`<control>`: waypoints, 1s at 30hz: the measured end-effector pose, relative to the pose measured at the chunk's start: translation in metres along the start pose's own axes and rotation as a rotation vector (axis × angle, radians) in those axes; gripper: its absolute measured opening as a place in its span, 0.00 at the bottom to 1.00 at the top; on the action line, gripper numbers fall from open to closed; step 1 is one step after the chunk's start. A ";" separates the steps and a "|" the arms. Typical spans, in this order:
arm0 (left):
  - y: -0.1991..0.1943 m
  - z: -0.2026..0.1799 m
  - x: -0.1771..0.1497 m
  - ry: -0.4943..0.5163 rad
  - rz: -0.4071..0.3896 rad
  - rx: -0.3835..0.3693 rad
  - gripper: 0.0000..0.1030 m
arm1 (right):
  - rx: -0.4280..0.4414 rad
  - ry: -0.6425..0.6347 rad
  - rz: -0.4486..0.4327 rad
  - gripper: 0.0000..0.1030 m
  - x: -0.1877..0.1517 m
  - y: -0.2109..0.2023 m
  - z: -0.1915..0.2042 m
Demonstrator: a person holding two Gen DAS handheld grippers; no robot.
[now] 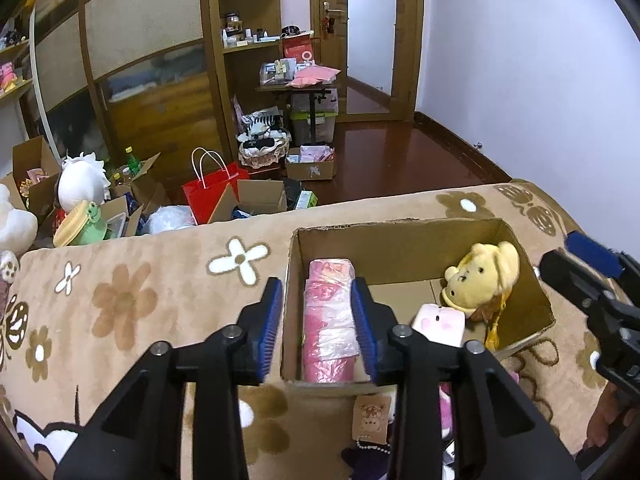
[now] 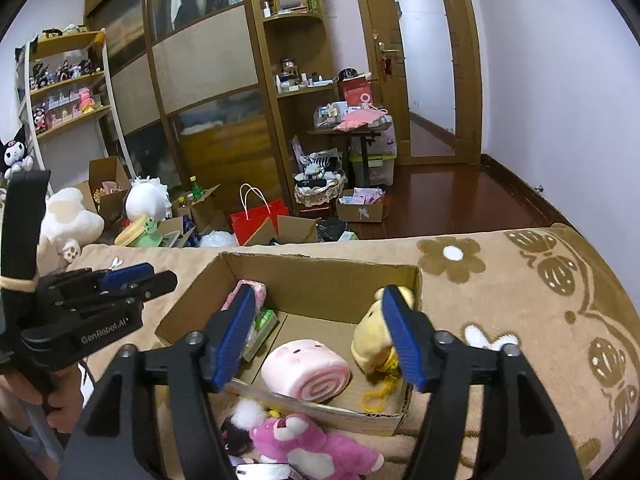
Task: Organize soft objects
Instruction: 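Carry both items over the box and release them inside with both tools, then withdraw both tools and move toward the black-white plush and pink plush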
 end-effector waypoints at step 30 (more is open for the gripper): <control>-0.072 -0.015 -0.029 0.080 0.024 -0.012 0.94 | -0.014 0.041 -0.014 1.00 -0.017 -0.078 0.011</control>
Point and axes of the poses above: each gripper's, at about its wrist camera, not at the fingertips, and y roughly the way its jaws point, z to its left, x to its top, the point moved 5 cm from there along y, roughly the way its jaws point, and after that the axes turned 1 degree about -x, right-handed, at the moved point
